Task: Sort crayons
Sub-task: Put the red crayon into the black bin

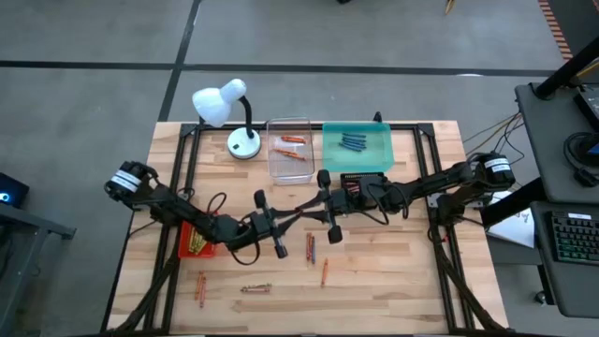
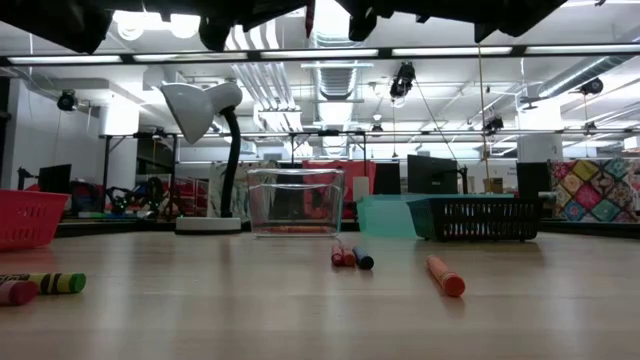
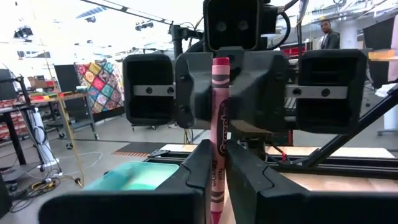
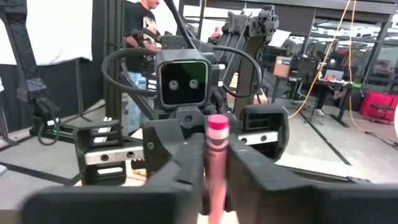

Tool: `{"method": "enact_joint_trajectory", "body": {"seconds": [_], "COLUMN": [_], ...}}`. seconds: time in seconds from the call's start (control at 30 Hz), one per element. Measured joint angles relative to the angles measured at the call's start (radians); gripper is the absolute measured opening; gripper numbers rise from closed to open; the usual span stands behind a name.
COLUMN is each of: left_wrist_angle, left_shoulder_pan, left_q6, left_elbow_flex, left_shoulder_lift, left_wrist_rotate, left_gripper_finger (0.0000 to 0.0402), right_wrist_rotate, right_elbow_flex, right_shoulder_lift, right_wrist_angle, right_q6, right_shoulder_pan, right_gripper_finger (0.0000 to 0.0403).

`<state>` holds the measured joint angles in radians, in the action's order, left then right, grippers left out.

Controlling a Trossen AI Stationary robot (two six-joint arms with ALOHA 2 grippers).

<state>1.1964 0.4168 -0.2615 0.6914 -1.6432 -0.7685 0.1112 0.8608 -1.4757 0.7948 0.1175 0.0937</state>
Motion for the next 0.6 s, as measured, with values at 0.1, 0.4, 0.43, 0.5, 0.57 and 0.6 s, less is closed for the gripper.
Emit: {"method": "enact_joint_trajectory", "body": {"seconds": [0.1, 0.4, 0.43, 0.5, 0.57, 0.6], "left_wrist_angle": [-0.002, -0.022, -0.041, -0.099, -0.162, -0.190], "left_shoulder_pan": [0.000, 0.006, 0.007, 0.008, 0.008, 0.008], "left_q6": [0.014, 0.019, 0.019, 0.033, 0.067, 0.086], "left_elbow_flex": [0.000, 0.000, 0.000, 0.000, 0.000, 0.000], "left_shoulder_lift": [0.001, 0.027, 0.035, 0.048, 0.055, 0.055], "left_wrist_rotate": [0.000, -0.091, -0.120, -0.169, -0.215, -0.227], "left_gripper_finger": [0.0030, 0.0113, 0.0122, 0.0138, 0.0149, 0.0153], "right_wrist_rotate": [0.000, -0.007, -0.009, -0.033, -0.098, -0.135], "right_elbow_flex": [0.000, 0.028, 0.043, 0.078, 0.118, 0.140], "right_shoulder_lift": [0.000, 0.058, 0.072, 0.100, 0.115, 0.123], "right_wrist_angle": [-0.004, -0.209, -0.278, -0.436, -0.614, -0.708], "right_q6": [0.007, 0.006, 0.006, 0.010, 0.016, 0.017], "right_shoulder_pan": [0.000, -0.030, -0.039, -0.056, -0.071, -0.080], "right_gripper_finger": [0.0021, 0.0016, 0.0015, 0.0015, 0.0015, 0.0015]}}
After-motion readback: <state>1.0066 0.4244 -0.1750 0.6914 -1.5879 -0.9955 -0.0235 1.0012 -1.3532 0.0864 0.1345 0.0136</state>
